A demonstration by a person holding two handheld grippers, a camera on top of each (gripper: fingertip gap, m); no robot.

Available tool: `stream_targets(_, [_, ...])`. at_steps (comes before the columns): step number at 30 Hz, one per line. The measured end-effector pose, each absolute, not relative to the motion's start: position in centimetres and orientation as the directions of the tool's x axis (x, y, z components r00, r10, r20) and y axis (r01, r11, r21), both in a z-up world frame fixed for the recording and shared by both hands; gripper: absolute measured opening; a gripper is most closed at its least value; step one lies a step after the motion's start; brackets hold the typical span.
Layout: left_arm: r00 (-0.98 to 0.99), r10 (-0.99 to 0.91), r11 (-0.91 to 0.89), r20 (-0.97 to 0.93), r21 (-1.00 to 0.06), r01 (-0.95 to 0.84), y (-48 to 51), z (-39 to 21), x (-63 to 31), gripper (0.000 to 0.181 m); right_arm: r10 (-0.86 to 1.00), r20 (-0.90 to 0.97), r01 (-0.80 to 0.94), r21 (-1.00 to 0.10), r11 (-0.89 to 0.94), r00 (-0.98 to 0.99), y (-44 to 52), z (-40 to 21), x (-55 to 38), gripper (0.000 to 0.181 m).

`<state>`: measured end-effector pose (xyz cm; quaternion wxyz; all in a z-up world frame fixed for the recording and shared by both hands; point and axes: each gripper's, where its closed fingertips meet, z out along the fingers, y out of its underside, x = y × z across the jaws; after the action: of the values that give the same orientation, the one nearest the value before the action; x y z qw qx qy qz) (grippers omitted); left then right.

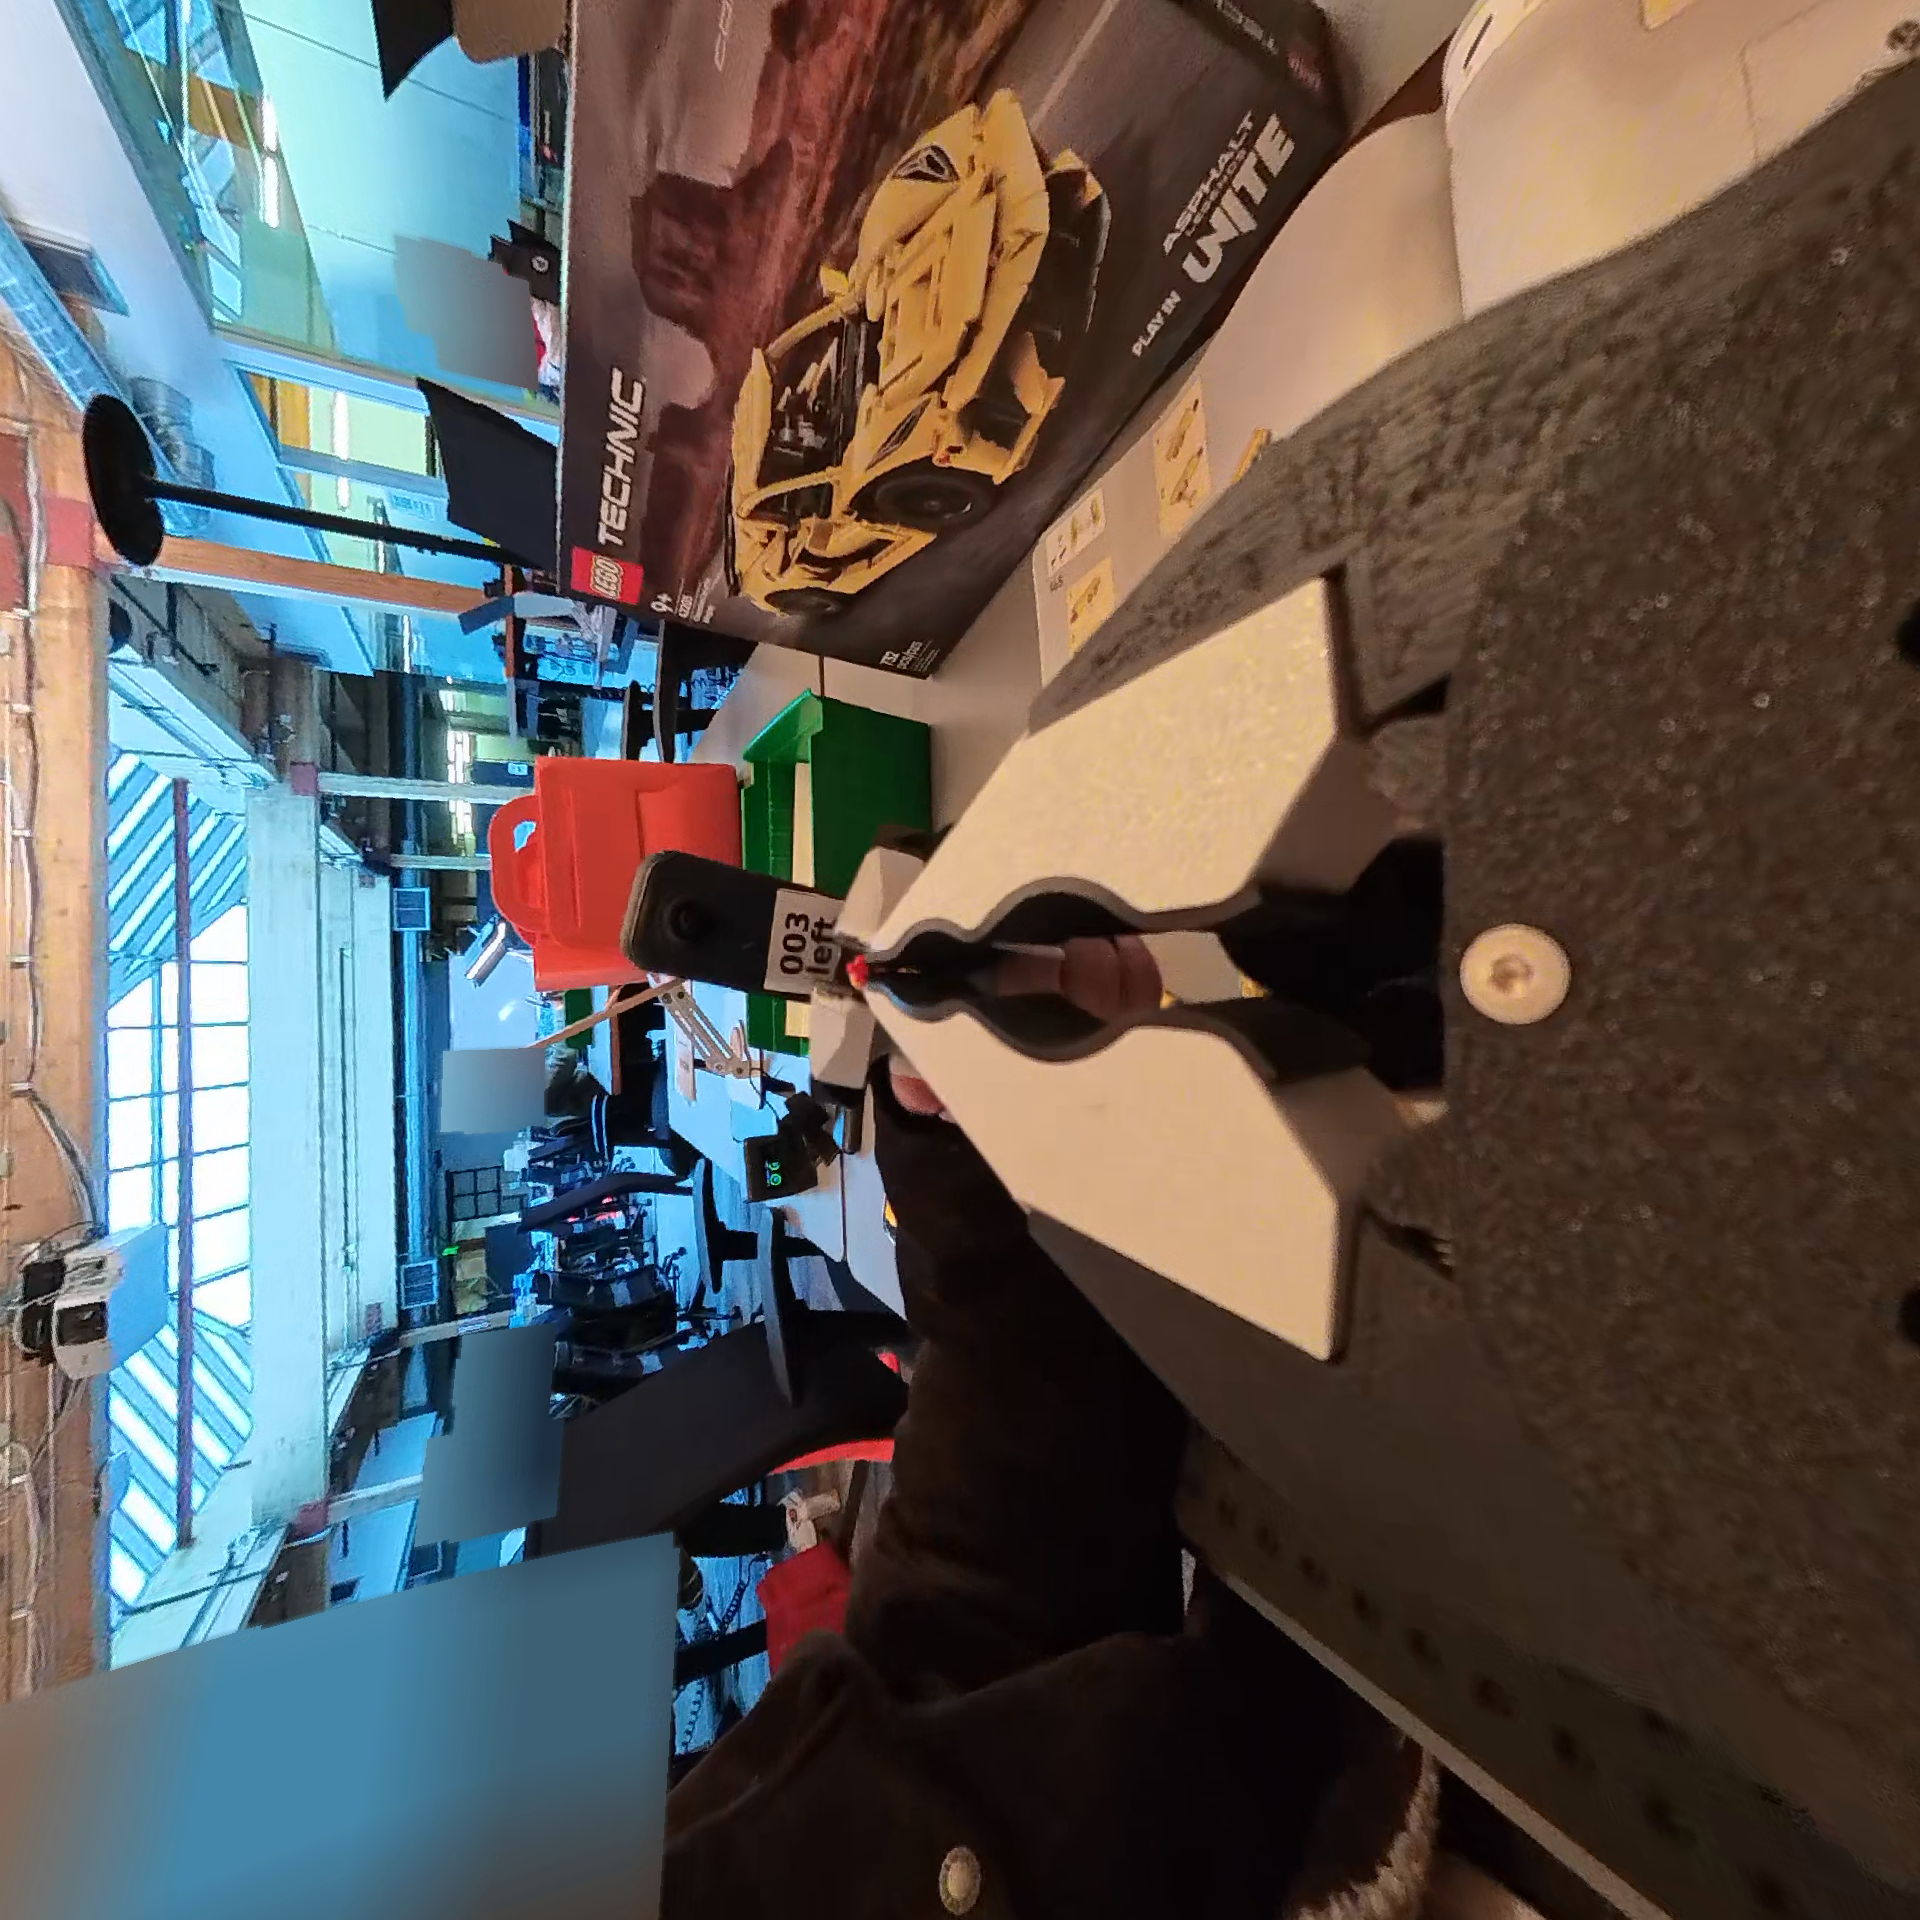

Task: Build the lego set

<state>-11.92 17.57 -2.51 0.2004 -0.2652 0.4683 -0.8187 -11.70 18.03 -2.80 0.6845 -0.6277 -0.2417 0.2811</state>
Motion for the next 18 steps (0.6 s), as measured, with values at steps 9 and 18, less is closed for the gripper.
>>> stream_targets(9, [-0.771, -0.583, -0.453, 0.258, -0.89, 0.044, 17.6, -3.3, -11.6, 0.007, 0.697, -0.046, -0.065, -0.998, 0.001, 0.715, 18.1, -3.7, -11.6, 0.0])
stream_targets(18, [-0.763, -0.589, -0.442, 0.267, -0.896, 0.028, 17.6, -3.8, -11.3, 0.007, 0.698, -0.075, -0.07, -0.997, -0.036, 0.712, 18.2, -4.1, -11.3, 0.0])
